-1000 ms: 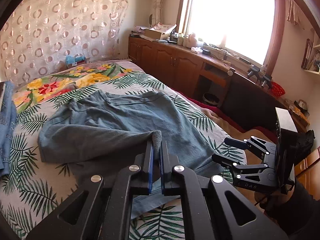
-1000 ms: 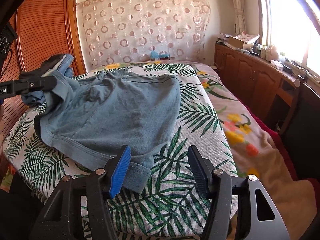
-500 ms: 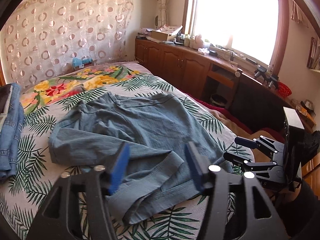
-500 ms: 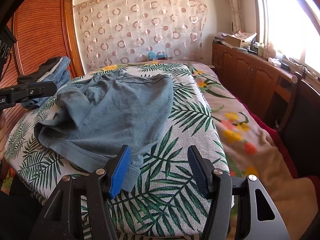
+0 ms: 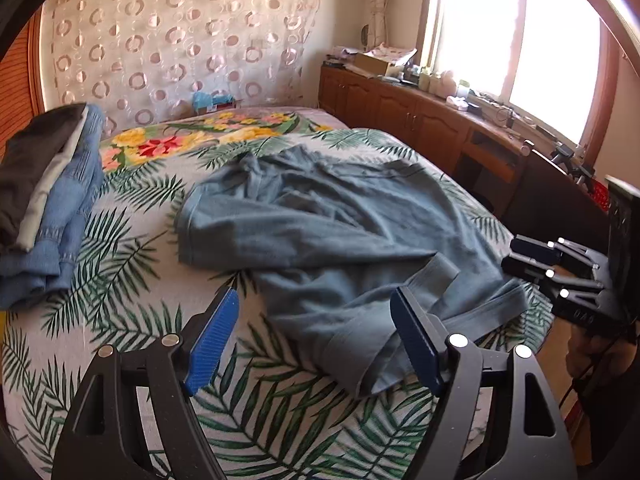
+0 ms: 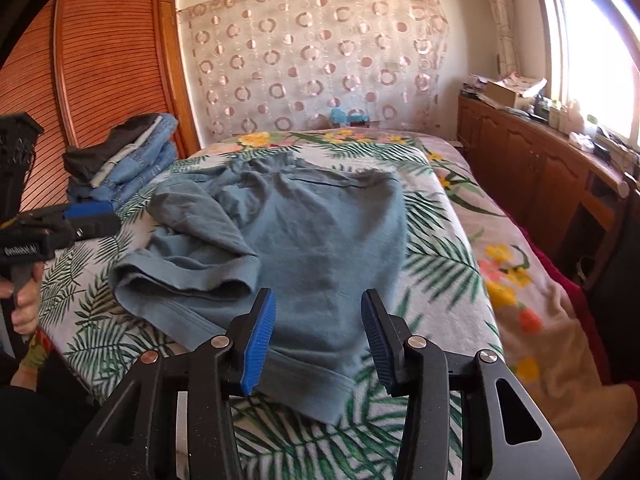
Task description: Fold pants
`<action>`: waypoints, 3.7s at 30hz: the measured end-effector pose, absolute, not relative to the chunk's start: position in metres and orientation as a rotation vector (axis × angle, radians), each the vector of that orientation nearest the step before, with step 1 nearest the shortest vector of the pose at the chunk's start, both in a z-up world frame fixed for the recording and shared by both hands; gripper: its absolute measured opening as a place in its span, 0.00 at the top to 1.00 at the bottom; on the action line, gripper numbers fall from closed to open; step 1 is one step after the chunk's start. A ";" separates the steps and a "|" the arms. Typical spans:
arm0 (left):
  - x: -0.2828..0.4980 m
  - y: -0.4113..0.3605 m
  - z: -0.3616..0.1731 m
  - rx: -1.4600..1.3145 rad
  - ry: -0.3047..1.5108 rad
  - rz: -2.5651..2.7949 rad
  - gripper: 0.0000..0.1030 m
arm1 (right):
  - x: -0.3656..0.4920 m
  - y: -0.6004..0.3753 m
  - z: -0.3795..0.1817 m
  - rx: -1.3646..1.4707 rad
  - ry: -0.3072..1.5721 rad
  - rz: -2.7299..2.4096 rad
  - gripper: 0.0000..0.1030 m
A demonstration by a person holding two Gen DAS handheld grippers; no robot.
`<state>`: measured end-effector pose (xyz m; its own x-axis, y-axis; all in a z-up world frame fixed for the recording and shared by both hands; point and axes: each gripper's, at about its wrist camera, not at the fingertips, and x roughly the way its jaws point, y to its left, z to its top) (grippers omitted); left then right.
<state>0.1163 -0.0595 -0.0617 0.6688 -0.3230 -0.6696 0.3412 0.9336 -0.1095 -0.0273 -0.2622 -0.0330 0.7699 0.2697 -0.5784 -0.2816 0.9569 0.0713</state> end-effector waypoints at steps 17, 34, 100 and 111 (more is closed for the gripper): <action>0.111 -0.041 -0.106 -0.005 0.823 -0.358 0.23 | 0.041 -0.212 -0.044 -0.073 0.743 0.444 0.63; 0.100 -0.038 -0.094 -0.012 0.756 -0.350 0.23 | 0.035 -0.202 -0.032 -0.044 0.688 0.478 0.93; 0.098 0.004 -0.052 -0.007 0.632 -0.225 0.23 | 0.040 -0.191 -0.008 -0.122 0.659 0.543 0.56; 0.100 0.019 -0.060 -0.029 0.644 -0.204 0.23 | 0.092 -0.158 -0.014 -0.221 0.737 0.608 0.56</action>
<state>0.0995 0.0187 -0.0601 0.7805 -0.1976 -0.5930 0.1799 0.9796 -0.0896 0.0918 -0.1580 -0.0138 0.5791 0.4399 -0.6864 -0.5902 0.8070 0.0192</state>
